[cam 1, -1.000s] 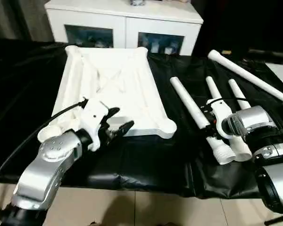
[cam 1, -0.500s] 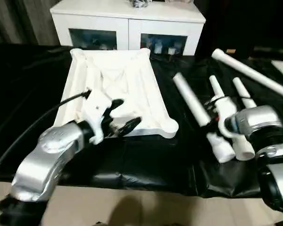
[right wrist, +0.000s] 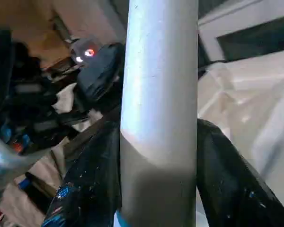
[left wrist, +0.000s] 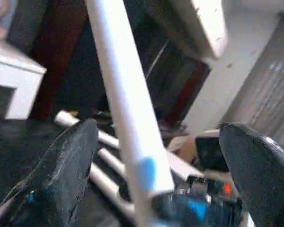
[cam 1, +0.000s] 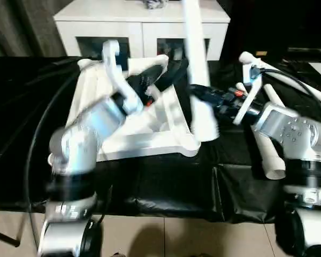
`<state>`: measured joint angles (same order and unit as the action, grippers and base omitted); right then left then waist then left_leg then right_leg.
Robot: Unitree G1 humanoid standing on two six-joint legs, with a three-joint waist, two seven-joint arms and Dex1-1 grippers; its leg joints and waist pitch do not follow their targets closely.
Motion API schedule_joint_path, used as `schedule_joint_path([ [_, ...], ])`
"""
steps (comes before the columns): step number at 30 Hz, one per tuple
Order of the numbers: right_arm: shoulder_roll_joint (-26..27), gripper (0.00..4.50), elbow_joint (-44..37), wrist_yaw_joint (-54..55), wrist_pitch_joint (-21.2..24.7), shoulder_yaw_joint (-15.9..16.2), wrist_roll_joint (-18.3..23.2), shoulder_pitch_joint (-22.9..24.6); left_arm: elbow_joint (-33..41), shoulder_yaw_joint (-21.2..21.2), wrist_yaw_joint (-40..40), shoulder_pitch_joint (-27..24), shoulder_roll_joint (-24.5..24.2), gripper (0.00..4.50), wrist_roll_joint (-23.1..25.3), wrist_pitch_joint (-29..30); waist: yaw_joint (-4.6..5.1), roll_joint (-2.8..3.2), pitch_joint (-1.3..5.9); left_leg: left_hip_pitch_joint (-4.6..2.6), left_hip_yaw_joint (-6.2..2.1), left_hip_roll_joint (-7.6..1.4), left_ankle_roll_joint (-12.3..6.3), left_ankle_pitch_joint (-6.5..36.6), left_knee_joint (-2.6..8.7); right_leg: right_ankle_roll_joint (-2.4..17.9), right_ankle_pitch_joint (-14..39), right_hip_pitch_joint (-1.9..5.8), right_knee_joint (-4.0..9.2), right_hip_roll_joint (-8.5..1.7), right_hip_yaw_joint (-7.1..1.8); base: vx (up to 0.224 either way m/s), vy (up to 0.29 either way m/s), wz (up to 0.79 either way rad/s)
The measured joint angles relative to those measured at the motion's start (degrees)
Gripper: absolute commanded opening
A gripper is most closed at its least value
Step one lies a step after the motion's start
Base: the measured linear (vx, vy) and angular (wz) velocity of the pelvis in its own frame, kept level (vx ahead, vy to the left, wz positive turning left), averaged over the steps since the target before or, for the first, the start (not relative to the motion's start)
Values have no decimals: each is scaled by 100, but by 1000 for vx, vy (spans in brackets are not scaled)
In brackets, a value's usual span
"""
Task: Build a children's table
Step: Pick table leg
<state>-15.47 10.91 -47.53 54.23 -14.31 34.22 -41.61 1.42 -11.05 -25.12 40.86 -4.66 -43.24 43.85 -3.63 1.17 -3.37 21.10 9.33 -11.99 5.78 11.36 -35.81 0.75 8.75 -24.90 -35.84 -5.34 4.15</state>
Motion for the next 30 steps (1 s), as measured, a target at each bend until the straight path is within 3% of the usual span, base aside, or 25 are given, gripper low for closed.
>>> schedule_joint_path([
  [7, -10, 182, -398, -114, 44, 349, 16, 273, -17, -46, 26, 77, 90, 450, -360, 330, -22, -1, 0, 4, 1, 3, 0, 0, 2, -4, 0, 0, 8, 3, -10, 0, 0, 0],
  [17, -104, 182, -796, -160, 22, 989, -43, 380, -250, 23, 311, 81, 124, 450, -202, 373, -18, 0, 0, 6, 0, 3, 1, 0, 5, -18, -4, 0, 26, 5, -10, 0, 0, 0],
  [18, -108, 182, -808, -162, 11, 1002, -42, 379, -250, 23, 310, 84, 109, 421, -207, 390, -19, 0, 0, 5, 0, 3, 1, 0, 6, -20, -6, 0, 31, 5, -10, 0, 0, 0],
  [22, -173, 181, -809, -163, -4, 1048, -48, 401, -250, 21, 283, 88, 28, 407, -213, 501, -25, 1, -1, 4, -1, 3, 0, 0, 11, -20, -28, 0, 61, 7, -10, 0, 0, 0],
  [24, -184, 181, -809, -163, -37, 1073, -60, 413, -250, 19, 278, 88, -14, 369, -215, 523, -23, 2, -1, 5, 0, 4, -1, 1, 11, -19, -29, 0, 67, 7, -10, 0, 0, 0],
  [27, -228, 181, -815, -163, -75, 1120, -64, 451, -258, 2, 279, 89, -47, 361, -218, 531, -24, 3, -1, 5, 0, 4, -1, 1, 14, -19, -29, 0, 67, 7, -9, 0, 0, 0],
  [30, -263, 181, -828, -162, -82, 1143, -64, 486, -273, -26, 279, 89, -63, 325, -233, 544, -25, 3, -2, 4, 0, 4, -1, 1, 15, -19, -29, 0, 67, 7, -9, 0, 0, 0],
])
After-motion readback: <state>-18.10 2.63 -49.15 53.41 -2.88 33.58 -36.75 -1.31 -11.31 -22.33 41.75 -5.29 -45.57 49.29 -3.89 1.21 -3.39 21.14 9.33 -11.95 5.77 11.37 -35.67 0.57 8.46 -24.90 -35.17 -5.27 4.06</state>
